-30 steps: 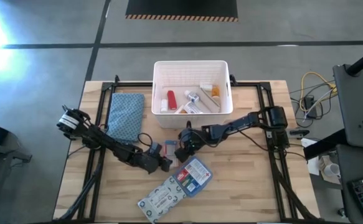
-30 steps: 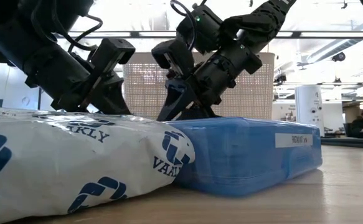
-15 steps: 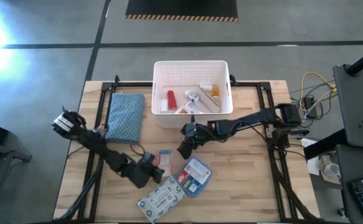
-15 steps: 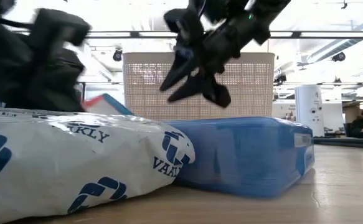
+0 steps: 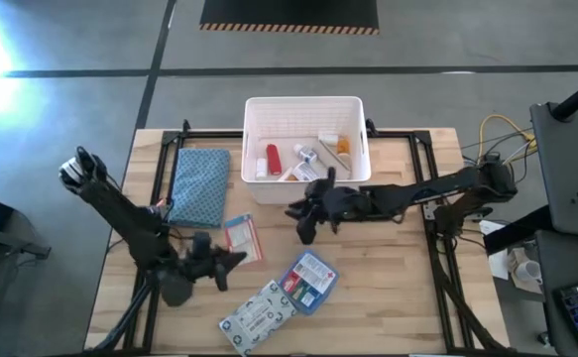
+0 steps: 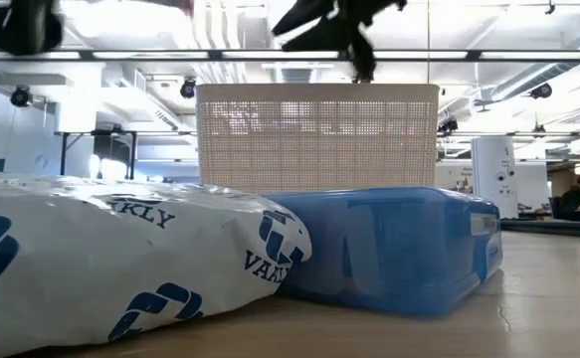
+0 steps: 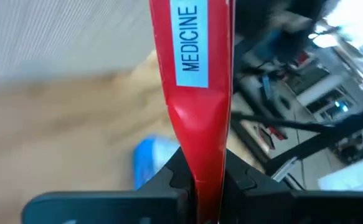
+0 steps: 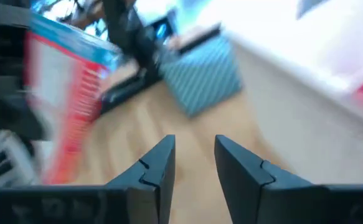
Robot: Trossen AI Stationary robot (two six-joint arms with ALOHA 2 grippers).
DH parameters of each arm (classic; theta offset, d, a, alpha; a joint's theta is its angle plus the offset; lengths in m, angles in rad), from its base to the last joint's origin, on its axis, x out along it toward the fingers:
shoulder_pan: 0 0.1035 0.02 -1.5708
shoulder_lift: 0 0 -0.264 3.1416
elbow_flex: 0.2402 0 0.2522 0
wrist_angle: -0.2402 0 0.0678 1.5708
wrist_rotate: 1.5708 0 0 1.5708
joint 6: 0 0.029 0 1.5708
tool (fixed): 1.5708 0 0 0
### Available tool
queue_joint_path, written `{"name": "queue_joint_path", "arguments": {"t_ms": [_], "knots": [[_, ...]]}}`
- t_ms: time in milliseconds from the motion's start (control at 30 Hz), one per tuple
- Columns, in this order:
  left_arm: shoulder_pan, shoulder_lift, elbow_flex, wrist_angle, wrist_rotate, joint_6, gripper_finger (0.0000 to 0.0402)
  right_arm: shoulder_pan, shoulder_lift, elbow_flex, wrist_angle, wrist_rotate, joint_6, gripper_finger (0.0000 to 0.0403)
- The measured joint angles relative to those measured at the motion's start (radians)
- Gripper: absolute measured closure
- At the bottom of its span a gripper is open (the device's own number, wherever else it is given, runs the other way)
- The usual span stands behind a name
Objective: Pick & place medical supplies in basket/bin
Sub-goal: Put the red medicine box into the white bin
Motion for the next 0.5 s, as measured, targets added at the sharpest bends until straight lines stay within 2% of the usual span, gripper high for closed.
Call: {"name": "queue_joint_path", "arguments": {"t_ms": [133,200,367,433,500], "knots": [[0.03,-0.104,0.091,-0.001,-0.046,0.353,0.0387,0.034,-0.063,0.0,0.0,0.177,-0.037,0.0297],[0.068,-0.145,0.131,-0.01,-0.044,0.473,0.0387,0.041,-0.087,0.0,0.0,0.217,-0.038,0.0295],[0.209,-0.205,0.2,-0.035,0.031,0.695,0.0386,0.042,-0.124,0.0,-0.004,0.223,-0.039,0.0289],[0.284,-0.214,0.228,-0.08,0.066,0.747,0.0384,0.044,-0.13,0.0,-0.004,0.223,-0.039,0.0287],[0.38,-0.215,0.264,-0.16,0.142,0.763,0.0374,0.048,-0.136,0.0,-0.01,0.223,-0.038,0.0284]]}}
